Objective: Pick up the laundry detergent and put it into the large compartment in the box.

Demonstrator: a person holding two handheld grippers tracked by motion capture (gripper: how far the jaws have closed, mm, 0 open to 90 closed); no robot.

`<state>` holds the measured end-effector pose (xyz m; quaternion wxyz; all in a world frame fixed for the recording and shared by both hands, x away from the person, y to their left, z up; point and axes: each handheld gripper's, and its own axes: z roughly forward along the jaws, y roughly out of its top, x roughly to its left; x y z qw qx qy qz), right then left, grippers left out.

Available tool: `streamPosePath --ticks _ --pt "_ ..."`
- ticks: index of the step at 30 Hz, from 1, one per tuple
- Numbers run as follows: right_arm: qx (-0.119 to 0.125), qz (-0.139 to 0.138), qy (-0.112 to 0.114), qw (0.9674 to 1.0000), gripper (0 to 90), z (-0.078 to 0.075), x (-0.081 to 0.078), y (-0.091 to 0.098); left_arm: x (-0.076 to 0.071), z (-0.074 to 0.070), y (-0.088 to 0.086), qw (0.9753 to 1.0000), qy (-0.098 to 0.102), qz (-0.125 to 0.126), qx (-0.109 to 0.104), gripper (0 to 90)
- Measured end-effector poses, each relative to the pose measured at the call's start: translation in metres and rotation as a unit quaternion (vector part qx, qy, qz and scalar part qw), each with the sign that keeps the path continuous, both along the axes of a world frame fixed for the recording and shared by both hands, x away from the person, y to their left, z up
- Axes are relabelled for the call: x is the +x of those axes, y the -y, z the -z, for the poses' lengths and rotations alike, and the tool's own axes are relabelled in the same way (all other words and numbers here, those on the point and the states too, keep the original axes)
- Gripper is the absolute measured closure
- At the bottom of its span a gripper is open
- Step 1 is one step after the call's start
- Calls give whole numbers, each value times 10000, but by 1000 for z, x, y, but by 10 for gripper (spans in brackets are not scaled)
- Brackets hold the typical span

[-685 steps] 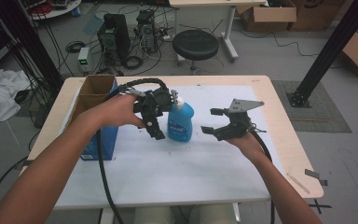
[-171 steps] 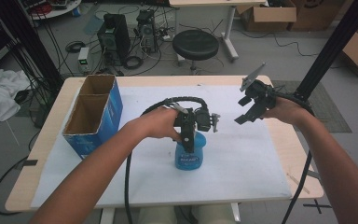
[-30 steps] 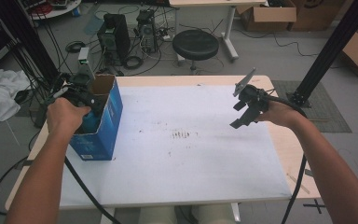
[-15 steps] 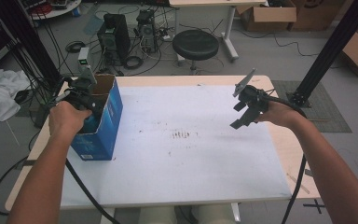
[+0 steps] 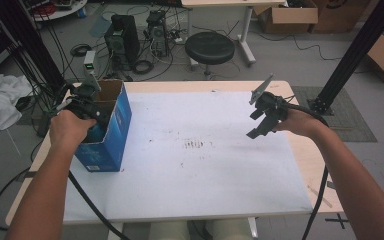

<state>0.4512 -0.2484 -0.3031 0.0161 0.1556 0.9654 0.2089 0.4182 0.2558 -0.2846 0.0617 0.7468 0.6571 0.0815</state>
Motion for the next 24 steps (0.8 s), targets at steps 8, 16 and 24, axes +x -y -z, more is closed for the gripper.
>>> streamPosePath --ticks 8,16,24 --pt "-2 -20 -21 10000 166 1 0 -1 -1 -7 -1 9999 95 -15 -114 318" --pt "8 -18 -8 10000 167 -1 -1 0 -3 -16 -2 9996 188 -25 -198 294" --pt "1 -18 5 10000 167 -2 -3 0 -6 -29 -3 9996 233 -3 -172 288"
